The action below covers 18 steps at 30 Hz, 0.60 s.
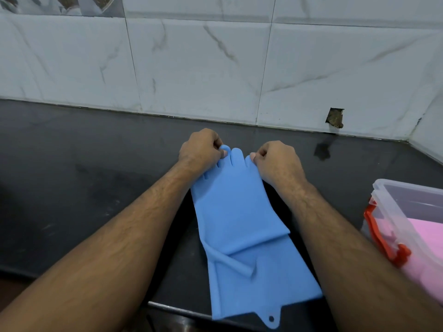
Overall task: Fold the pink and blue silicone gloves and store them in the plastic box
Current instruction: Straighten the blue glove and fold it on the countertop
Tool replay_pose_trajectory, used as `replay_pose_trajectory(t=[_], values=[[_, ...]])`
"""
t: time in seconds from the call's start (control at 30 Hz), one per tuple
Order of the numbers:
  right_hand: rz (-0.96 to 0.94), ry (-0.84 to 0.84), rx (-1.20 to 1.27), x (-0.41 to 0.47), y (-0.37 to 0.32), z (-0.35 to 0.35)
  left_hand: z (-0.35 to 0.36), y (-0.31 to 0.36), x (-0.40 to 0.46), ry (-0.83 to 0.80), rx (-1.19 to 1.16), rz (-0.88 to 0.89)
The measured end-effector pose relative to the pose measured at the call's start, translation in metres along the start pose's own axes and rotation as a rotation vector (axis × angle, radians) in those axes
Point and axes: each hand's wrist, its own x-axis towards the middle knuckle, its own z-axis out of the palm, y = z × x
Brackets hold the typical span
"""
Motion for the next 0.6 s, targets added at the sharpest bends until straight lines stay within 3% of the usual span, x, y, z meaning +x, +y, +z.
replay_pose_trajectory(t=[0.33, 0.47, 0.6], values=[[0.036, -0.28, 0.012, -0.014, -0.014, -0.015, -0.003, -0.017, 0.017, 0.328, 0.26, 0.038], [0.061, -0.321, -0.089, -0.015, -0.015, -0.019, -0.002, -0.023, 0.02, 0.31, 0.405, -0.029], [0.079, -0.375, -0.145, -0.014, -0.018, -0.021, -0.002, -0.009, 0.016, 0.269, 0.345, -0.006]])
